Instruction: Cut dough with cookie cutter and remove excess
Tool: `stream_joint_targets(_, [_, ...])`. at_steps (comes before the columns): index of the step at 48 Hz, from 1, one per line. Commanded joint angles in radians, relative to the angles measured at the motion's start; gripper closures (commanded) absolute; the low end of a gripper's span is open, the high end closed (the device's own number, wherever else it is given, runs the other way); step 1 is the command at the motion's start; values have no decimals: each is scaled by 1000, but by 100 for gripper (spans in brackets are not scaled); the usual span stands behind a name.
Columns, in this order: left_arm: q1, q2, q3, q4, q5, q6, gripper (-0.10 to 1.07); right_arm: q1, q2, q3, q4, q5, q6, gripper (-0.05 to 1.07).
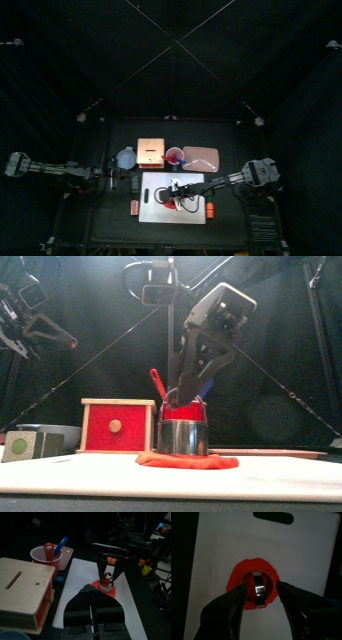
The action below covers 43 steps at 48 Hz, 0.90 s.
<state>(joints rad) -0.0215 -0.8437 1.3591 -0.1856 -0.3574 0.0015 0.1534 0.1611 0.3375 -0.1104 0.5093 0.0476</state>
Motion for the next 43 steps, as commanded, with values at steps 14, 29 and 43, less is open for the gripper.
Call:
stream_joint_targets(14, [-81, 247, -152, 17, -112, 2, 43, 5, -219, 179, 6, -227, -2, 17])
stream_joint_targets(29, [-169, 561, -285, -6, -229, 15, 39, -2, -344, 417, 55, -515, -3, 17])
stream_joint_targets(43, [-256, 841, -399, -135, -417, 74, 28, -2, -351, 569, 87, -773, -8, 17])
